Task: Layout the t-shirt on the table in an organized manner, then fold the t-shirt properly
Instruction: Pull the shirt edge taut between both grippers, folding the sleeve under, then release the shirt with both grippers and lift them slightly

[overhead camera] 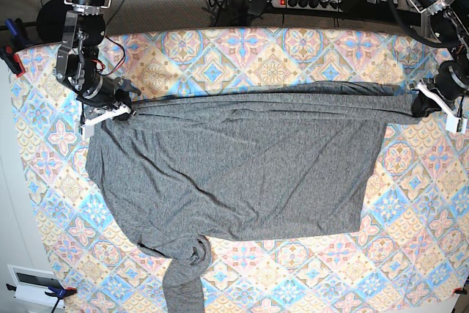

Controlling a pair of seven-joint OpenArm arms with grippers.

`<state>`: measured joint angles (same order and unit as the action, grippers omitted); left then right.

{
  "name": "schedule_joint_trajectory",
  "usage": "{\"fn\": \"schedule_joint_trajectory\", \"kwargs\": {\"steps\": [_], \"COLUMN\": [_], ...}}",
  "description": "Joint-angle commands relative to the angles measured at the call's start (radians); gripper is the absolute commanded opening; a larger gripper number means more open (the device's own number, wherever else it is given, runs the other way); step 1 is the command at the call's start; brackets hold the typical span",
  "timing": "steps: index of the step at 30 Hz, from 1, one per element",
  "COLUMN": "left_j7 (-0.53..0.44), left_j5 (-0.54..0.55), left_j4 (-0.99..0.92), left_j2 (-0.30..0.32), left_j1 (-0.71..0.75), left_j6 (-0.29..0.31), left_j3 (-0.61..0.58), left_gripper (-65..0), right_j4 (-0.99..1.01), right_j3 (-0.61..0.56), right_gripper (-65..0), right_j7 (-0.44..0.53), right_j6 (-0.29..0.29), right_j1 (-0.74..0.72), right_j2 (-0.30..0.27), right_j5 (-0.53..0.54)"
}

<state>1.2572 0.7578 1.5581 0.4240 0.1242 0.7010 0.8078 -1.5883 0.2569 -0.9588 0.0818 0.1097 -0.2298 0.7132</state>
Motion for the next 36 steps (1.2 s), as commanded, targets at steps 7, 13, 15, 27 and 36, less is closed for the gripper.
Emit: {"fn": "schedule_joint_trajectory", "kwargs": {"steps": [7, 13, 15, 27, 36], "left_j7": [-0.026, -0.026, -0.026, -0.023, -0.018], "left_j5": [0.009, 0.009, 0.009, 0.010, 0.016], "left_j4": [-0.009, -0.009, -0.009, -0.009, -0.008], "left_j2": [0.036, 0.036, 0.036, 0.036, 0.037], "left_j1": [-0.011, -0.011, -0.011, -0.010, -0.005], "left_j6": [-0.003, -0.003, -0.003, -0.003, -0.003], "left_j3": [0.006, 0.006, 0.009, 0.011, 0.014], "left_gripper": [-65.0, -62.9, -58.5, -32.7, -30.4], "right_j4": [-0.016, -0.017, -0.019, -0.077, -0.215], "right_j3": [0.005, 0.005, 0.005, 0.005, 0.012], "right_gripper": [-65.0, -59.8, -56.1, -44.5, -44.5], "right_j7": [0.021, 0.019, 0.019, 0.014, 0.013], "right_j6": [-0.003, -0.003, -0.003, -0.003, -0.003], "right_j1": [-0.012, -0.012, -0.012, -0.006, 0.005], "right_j2": [-0.013, -0.013, -0.013, -0.013, -0.013], "right_j5": [-0.005, -0.005, -0.004, -0.004, -0.002]}}
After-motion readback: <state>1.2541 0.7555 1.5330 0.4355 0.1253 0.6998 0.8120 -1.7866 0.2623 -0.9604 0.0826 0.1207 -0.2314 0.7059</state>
